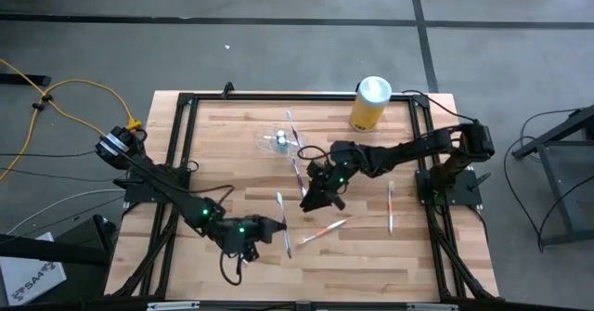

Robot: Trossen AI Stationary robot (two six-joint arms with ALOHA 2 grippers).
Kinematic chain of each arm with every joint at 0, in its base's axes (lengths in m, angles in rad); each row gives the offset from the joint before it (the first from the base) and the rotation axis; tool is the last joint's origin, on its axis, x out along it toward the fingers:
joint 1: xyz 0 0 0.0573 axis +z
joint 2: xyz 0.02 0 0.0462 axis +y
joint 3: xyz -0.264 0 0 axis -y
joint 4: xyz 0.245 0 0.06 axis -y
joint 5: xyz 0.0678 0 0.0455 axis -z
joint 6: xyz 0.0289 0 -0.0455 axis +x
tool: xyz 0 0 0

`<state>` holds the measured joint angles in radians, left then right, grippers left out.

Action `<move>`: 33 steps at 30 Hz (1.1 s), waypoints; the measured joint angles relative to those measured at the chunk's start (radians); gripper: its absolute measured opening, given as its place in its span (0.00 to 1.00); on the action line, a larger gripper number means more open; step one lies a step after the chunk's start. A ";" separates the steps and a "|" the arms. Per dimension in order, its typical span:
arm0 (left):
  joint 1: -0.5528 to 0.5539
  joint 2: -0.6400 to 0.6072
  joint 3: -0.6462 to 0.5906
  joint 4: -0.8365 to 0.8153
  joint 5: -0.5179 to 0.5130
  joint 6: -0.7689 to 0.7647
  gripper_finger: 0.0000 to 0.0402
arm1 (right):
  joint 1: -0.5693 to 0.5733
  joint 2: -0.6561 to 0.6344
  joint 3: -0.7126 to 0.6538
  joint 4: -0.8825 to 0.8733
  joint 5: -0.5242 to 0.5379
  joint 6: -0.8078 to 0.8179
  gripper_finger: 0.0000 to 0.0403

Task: Pick & Place toothbrushing station
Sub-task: Put the left violet toothbrush into the transparent organizer

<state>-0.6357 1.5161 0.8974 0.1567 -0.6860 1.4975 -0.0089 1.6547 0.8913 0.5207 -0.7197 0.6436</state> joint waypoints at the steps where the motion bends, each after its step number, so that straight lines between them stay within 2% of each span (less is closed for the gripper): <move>1: 0.001 0.006 0.000 0.010 0.002 0.024 0.01 | -0.006 0.000 0.000 0.014 -0.023 0.012 0.27; 6: 0.011 0.037 0.000 0.078 0.014 0.131 0.01 | -0.018 0.000 0.000 0.030 -0.043 0.033 0.27; 14: 0.047 0.037 0.000 0.190 0.102 0.209 0.01 | -0.016 0.000 0.000 0.030 -0.022 0.017 0.27; 18: 0.068 0.037 0.000 0.198 0.157 0.217 0.01 | -0.011 0.000 0.000 0.029 -0.013 0.011 0.27; 33: 0.146 0.037 0.000 0.221 0.252 0.261 0.01 | 0.003 0.000 0.000 0.026 0.015 0.011 0.27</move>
<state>-0.4901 1.5532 0.8970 0.3776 -0.4339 1.7585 -0.0063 1.6547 0.8913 0.5469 -0.7048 0.6544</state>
